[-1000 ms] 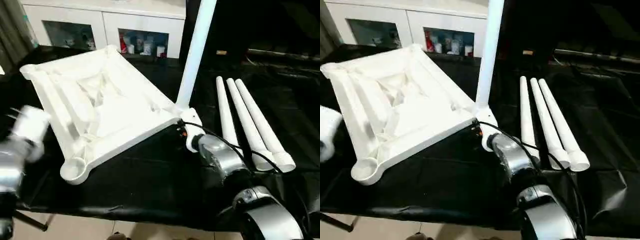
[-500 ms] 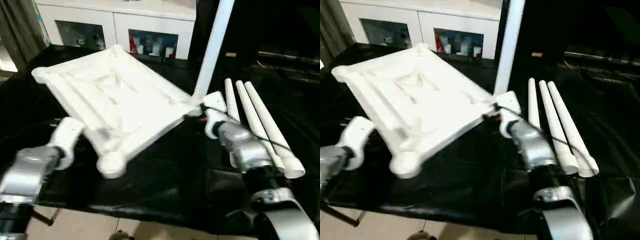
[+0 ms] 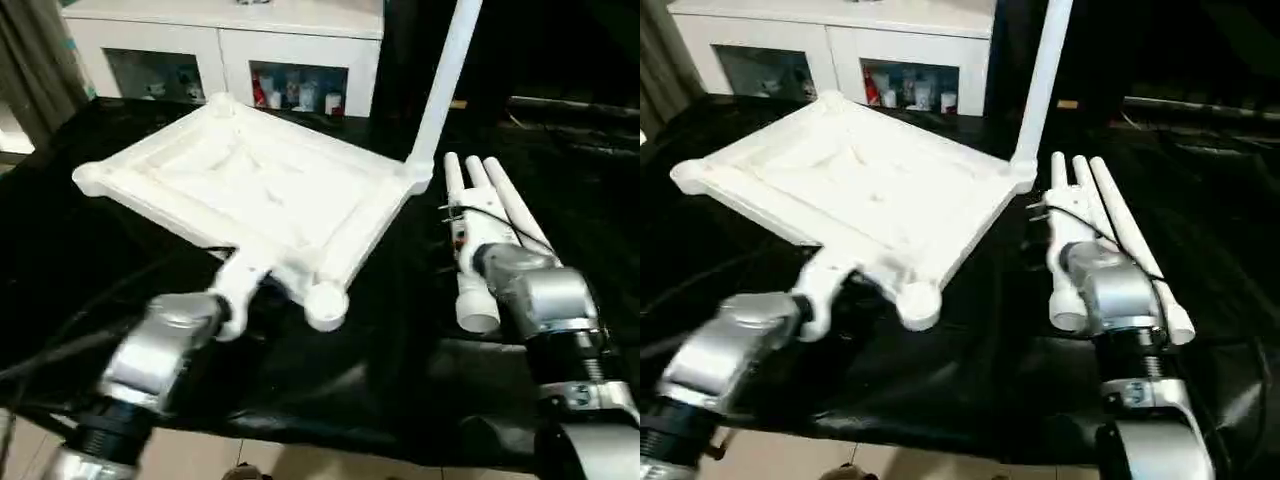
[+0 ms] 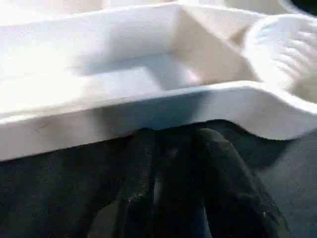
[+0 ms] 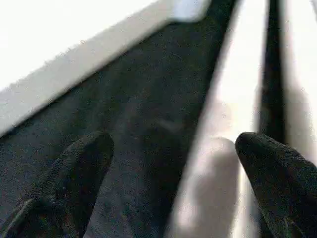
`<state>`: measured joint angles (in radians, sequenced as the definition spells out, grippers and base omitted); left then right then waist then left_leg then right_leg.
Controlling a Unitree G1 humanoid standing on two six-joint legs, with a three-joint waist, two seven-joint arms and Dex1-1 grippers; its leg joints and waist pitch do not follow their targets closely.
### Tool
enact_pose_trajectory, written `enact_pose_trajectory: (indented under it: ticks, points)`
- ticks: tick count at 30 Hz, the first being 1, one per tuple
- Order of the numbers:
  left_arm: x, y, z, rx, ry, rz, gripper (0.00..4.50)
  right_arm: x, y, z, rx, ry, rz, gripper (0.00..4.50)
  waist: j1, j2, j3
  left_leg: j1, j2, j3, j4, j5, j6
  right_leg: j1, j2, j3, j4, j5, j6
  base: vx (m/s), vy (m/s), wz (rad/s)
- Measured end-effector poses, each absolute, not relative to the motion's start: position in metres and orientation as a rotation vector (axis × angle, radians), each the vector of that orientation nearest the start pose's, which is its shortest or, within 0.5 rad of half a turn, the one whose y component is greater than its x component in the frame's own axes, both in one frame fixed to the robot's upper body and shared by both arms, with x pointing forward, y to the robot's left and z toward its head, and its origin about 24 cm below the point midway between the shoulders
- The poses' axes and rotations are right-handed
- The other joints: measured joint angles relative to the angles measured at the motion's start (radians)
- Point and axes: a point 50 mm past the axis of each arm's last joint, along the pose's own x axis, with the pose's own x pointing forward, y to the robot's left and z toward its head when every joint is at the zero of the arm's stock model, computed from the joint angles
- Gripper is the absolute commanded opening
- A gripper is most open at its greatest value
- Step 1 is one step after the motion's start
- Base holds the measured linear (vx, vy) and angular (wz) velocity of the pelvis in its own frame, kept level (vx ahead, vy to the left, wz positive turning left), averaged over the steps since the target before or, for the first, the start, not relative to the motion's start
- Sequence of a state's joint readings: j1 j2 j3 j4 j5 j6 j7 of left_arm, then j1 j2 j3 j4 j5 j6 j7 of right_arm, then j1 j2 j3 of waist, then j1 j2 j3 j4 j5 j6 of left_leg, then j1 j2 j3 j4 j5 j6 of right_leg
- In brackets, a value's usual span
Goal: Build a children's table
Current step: Rotate table base, then pick table leg
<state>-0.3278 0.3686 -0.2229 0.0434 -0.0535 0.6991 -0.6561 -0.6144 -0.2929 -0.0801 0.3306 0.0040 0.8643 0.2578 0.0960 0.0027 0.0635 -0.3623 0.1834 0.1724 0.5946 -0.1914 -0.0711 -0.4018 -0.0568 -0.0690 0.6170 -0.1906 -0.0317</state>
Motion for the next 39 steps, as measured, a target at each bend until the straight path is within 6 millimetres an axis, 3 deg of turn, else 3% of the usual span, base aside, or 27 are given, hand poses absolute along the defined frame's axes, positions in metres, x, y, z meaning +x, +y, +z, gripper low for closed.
enact_pose_trajectory:
  ticks: [3, 10, 17, 27, 28, 34, 39]
  points:
    - [0.283, 0.144, 0.053, 0.226, 0.594, -0.781, 1.90, 0.346, -0.203, 0.093, -0.133, 0.590, 0.087, 4.50, -0.011, 0.002, -0.001, 0.000, 0.000, 0.000, 0.000, 0.000, 0.000, -0.001, 0.000, 0.000, 0.000, 0.000, 0.000, 0.000, 0.000, 0.00]
    - [0.279, 0.149, 0.071, 0.232, 0.568, -0.832, 2.50, 0.348, -0.206, 0.096, -0.047, 0.658, 0.050, 4.50, -0.010, 0.015, -0.002, 0.000, 0.000, 0.000, 0.000, 0.000, 0.000, 0.000, 0.000, 0.000, 0.000, 0.000, 0.000, 0.000, 0.000, 0.00]
    - [0.276, 0.144, 0.089, 0.264, 0.517, -0.929, 3.07, 0.347, -0.204, 0.071, 0.069, 0.825, 0.064, 4.50, -0.007, 0.020, 0.001, -0.001, 0.000, 0.000, 0.001, 0.000, 0.000, -0.001, 0.000, 0.000, 0.001, 0.000, 0.000, 0.000, 0.000, 0.00]
    - [0.267, 0.132, 0.104, 0.242, 0.483, -1.047, 3.83, 0.352, -0.204, 0.070, 0.087, 0.883, 0.041, 4.50, -0.007, 0.020, 0.001, -0.001, 0.000, 0.000, 0.003, 0.000, 0.000, -0.001, 0.000, 0.000, 0.004, 0.000, 0.000, 0.000, 0.000, 0.00]
    - [0.266, 0.132, 0.105, 0.236, 0.484, -1.058, 3.92, 0.352, -0.204, 0.070, 0.094, 0.883, 0.043, 4.21, -0.007, 0.020, 0.001, -0.001, 0.000, 0.000, 0.004, 0.000, 0.000, -0.001, 0.000, 0.000, 0.005, 0.000, 0.000, 0.000, 0.000, 0.00]
    - [0.264, 0.130, 0.107, 0.221, 0.481, -1.080, 4.41, 0.353, -0.203, 0.069, 0.103, 0.893, 0.047, 3.74, -0.007, 0.020, 0.001, -0.001, 0.000, 0.000, 0.007, 0.001, -0.001, -0.001, 0.000, 0.000, 0.009, 0.000, 0.000, 0.000, 0.000, 0.00]
    - [0.263, 0.127, 0.110, 0.219, 0.466, -1.098, 4.50, 0.354, -0.205, 0.069, 0.139, 0.892, 0.032, 3.30, -0.007, 0.020, 0.001, -0.001, 0.000, -0.001, 0.007, 0.001, -0.002, -0.001, 0.000, 0.000, 0.010, 0.000, 0.000, 0.000, 0.000, 0.00]
